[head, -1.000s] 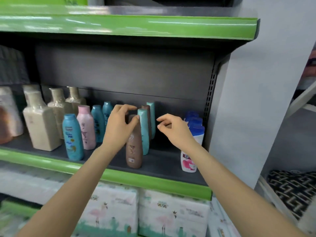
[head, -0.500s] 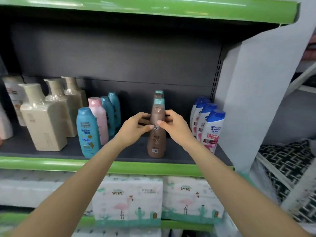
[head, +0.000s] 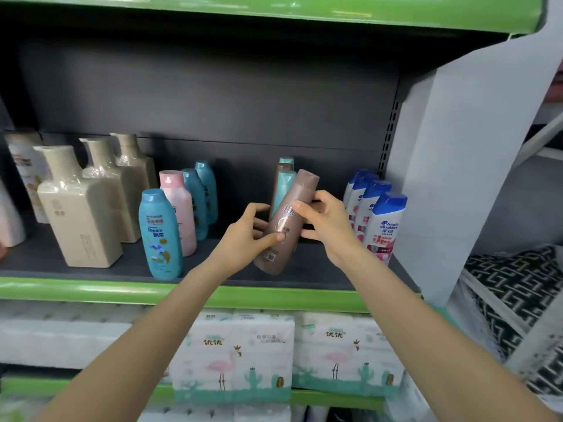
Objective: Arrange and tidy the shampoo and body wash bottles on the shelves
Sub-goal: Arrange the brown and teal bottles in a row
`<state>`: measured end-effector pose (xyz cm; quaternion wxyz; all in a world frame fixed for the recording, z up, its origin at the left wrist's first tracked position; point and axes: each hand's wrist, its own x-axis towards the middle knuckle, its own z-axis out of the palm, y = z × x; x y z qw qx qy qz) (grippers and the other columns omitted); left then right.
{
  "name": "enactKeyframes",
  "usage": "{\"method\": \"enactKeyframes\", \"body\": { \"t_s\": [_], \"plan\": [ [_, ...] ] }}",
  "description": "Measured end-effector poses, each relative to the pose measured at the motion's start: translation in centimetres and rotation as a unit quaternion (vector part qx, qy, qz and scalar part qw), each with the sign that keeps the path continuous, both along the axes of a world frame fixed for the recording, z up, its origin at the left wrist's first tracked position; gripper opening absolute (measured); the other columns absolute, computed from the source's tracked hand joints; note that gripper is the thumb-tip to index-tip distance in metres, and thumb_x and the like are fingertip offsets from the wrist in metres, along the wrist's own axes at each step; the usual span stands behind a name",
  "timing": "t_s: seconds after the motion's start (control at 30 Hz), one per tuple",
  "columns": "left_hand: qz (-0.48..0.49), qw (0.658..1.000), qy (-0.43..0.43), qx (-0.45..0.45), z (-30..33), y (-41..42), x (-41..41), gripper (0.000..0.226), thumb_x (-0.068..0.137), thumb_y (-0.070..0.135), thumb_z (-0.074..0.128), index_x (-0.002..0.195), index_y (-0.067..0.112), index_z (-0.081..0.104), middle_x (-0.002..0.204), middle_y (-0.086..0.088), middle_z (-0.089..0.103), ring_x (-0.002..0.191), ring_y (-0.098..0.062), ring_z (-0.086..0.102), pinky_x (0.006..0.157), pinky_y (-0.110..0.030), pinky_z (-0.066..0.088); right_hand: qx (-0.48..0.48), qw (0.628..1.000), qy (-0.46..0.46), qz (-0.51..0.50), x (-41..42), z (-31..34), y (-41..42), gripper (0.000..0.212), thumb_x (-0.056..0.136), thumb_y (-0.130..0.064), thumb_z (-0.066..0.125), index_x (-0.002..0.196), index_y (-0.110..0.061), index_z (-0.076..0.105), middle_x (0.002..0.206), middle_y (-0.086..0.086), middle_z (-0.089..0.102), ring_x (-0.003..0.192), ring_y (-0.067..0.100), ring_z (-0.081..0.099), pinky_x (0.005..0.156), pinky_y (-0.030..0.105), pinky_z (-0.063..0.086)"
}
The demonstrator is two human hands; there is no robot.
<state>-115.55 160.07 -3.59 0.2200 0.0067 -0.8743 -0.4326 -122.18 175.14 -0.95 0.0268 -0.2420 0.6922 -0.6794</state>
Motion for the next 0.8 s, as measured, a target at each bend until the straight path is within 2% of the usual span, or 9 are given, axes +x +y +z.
{"method": "enactKeyframes", "body": {
  "t_s": [0.07,0.23,0.33,0.43,0.5,0.6,0.67,0.73,0.8],
  "plan": [
    [-0.005,1.000,-0.003,-0.006,-0.1,-0.2,0.3,0.062,0.080,0.031,0.071,0.132,0.024,0.039,0.106,0.005,0.056,0.092,-0.008,0.057,0.071,-0.014,0.044,-0.035,0.999,-0.023,0.003,0.0,0.4,0.4,0.018,0.090,-0.014,0.062,0.107,-0.013,0.056,0.108,0.009,0.064,0.101,0.021,0.065,0.073,0.031,0.058],
    [-0.017,0.999,-0.033,-0.030,-0.6,-0.6,0.9,0.053,0.077,0.036,0.073,0.122,0.025,0.046,0.112,0.004,0.060,0.103,-0.012,0.057,0.088,-0.028,0.047,-0.081,0.994,-0.075,0.013,0.2,0.8,0.8,0.018,0.092,-0.015,0.059,0.109,-0.009,0.056,0.108,0.011,0.065,0.100,0.023,0.066,0.077,0.035,0.058],
    [-0.008,0.999,-0.024,-0.030,-0.7,-0.7,1.3,0.047,0.074,0.034,0.076,0.113,0.025,0.052,0.105,0.007,0.063,0.096,-0.011,0.059,0.080,-0.019,0.046,-0.097,0.990,-0.095,0.021,0.4,0.6,0.8,0.014,0.093,-0.016,0.058,0.106,-0.011,0.057,0.107,0.008,0.066,0.099,0.022,0.067,0.080,0.036,0.057],
    [0.018,0.999,0.021,-0.040,-0.5,-0.5,1.8,0.044,0.072,0.030,0.079,0.106,0.029,0.051,0.097,0.010,0.061,0.086,-0.004,0.058,0.070,-0.006,0.040,-0.114,0.986,-0.112,0.041,0.6,0.4,1.2,0.023,0.094,-0.017,0.057,0.115,-0.008,0.056,0.110,0.008,0.067,0.100,0.021,0.066,0.084,0.037,0.056],
    [0.047,0.995,0.060,-0.067,-0.5,-0.4,2.2,0.045,0.071,0.027,0.080,0.105,0.029,0.050,0.098,0.008,0.059,0.083,-0.002,0.054,0.068,-0.004,0.037,-0.107,0.986,-0.122,0.046,0.5,0.6,1.5,0.029,0.094,-0.021,0.057,0.119,-0.008,0.054,0.112,0.009,0.065,0.104,0.023,0.064,0.086,0.037,0.055],
    [0.096,0.981,0.108,-0.128,-0.7,-0.2,2.9,0.050,0.070,0.026,0.080,0.111,0.025,0.054,0.104,0.005,0.055,0.093,-0.010,0.049,0.075,-0.015,0.035,-0.101,0.980,-0.170,0.035,0.5,0.8,1.9,0.036,0.090,-0.027,0.063,0.118,-0.008,0.052,0.114,0.014,0.064,0.105,0.028,0.063,0.088,0.041,0.055],
    [0.118,0.972,0.123,-0.162,-0.8,0.0,3.4,0.052,0.071,0.027,0.079,0.116,0.024,0.053,0.105,0.006,0.050,0.099,-0.012,0.045,0.079,-0.023,0.035,-0.141,0.968,-0.208,0.023,0.4,1.0,2.1,0.030,0.088,-0.024,0.066,0.109,-0.006,0.054,0.108,0.016,0.064,0.101,0.028,0.064,0.088,0.043,0.055],
    [0.127,0.966,0.134,-0.180,-0.6,0.2,3.8,0.056,0.071,0.030,0.079,0.120,0.024,0.052,0.106,0.006,0.050,0.100,-0.013,0.044,0.081,-0.026,0.037,-0.199,0.953,-0.229,0.024,0.4,1.0,2.1,0.021,0.088,-0.018,0.066,0.100,-0.004,0.055,0.101,0.017,0.066,0.095,0.025,0.065,0.090,0.043,0.054],
    [0.123,0.971,0.134,-0.157,-0.3,0.3,4.0,0.063,0.069,0.031,0.080,0.123,0.024,0.048,0.105,0.006,0.053,0.099,-0.011,0.046,0.083,-0.024,0.039,-0.236,0.942,-0.236,0.023,0.5,1.0,2.1,0.017,0.089,-0.015,0.065,0.096,-0.003,0.057,0.096,0.017,0.067,0.092,0.023,0.066,0.091,0.044,0.053]
  ]
}}
